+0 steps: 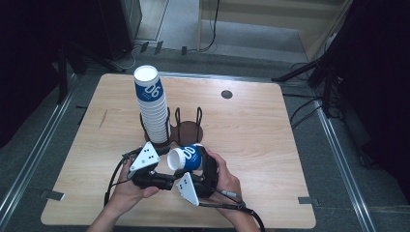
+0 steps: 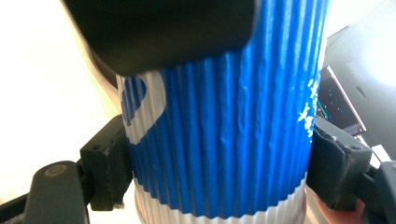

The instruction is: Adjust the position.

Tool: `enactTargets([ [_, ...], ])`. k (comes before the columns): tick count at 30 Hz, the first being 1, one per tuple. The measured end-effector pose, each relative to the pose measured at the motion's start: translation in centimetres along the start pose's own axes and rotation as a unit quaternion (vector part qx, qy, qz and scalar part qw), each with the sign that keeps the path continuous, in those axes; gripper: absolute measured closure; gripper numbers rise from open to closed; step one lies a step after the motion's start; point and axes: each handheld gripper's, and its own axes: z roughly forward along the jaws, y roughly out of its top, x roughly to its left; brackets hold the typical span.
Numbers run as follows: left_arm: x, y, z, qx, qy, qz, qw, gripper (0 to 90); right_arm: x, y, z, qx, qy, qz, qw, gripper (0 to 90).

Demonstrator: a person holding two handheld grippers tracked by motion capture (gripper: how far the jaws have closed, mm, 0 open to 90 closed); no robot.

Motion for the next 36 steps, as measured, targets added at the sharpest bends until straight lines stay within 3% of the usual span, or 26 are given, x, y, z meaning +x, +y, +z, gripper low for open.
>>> enactTargets([
  [18, -0.16, -0.02, 0.0, -0.003, -0.013, 0.007, 0.9999, 16.1, 0.37, 0.41, -0.29, -0.017, 0.015, -0.017, 0.9996, 19.7],
  [22, -0.23, 0.0, -0.03, -0.004, -0.013, 0.007, 0.9999, 22.0, 0.42, 0.4, -0.26, -0.016, 0.013, -0.017, 0.9997, 19.6],
  [36, -0.25, -0.07, 0.06, 0.005, -0.023, 0.005, 0.9997, 27.4, 0.67, 0.23, -0.17, -0.019, 0.014, -0.02, 0.9995, 17.8],
])
